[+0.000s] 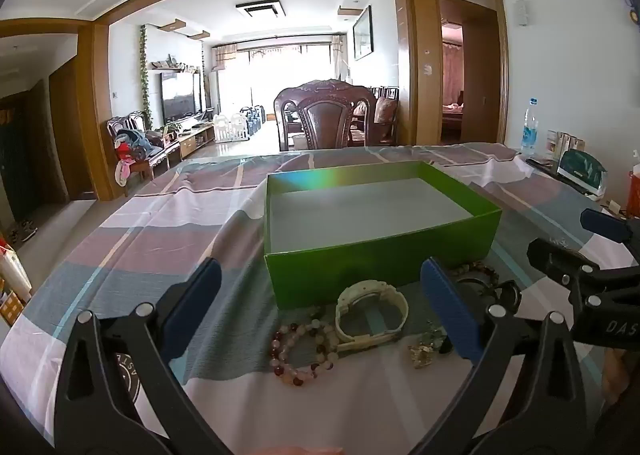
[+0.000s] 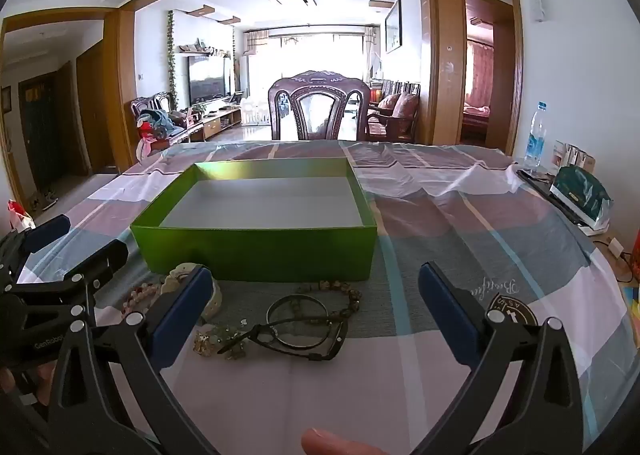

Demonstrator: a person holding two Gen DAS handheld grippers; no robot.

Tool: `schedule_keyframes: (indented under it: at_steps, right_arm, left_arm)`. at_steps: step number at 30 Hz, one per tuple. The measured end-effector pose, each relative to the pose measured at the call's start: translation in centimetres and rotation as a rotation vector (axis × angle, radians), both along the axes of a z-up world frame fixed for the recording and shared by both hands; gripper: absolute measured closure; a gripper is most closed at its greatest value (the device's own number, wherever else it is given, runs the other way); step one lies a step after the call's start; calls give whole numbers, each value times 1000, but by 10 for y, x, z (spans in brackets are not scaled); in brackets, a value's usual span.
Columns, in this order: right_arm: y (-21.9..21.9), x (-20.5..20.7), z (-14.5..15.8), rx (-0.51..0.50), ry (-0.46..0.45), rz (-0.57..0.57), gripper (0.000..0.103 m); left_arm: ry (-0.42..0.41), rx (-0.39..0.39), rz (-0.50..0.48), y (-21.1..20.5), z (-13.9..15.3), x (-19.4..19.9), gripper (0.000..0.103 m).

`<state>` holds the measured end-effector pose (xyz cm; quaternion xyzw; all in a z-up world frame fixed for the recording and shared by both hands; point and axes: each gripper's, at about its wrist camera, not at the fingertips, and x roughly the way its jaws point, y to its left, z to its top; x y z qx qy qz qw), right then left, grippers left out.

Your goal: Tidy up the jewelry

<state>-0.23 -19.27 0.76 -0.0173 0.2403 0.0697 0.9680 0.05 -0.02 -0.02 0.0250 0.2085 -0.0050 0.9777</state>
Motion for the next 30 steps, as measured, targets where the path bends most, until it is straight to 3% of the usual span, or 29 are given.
schedule_keyframes:
  at_steps: [30]
  right_arm:
    - [0, 1, -1, -3, 4, 0, 2]
  left_arm:
    - [6, -2, 1, 5, -2, 4, 4]
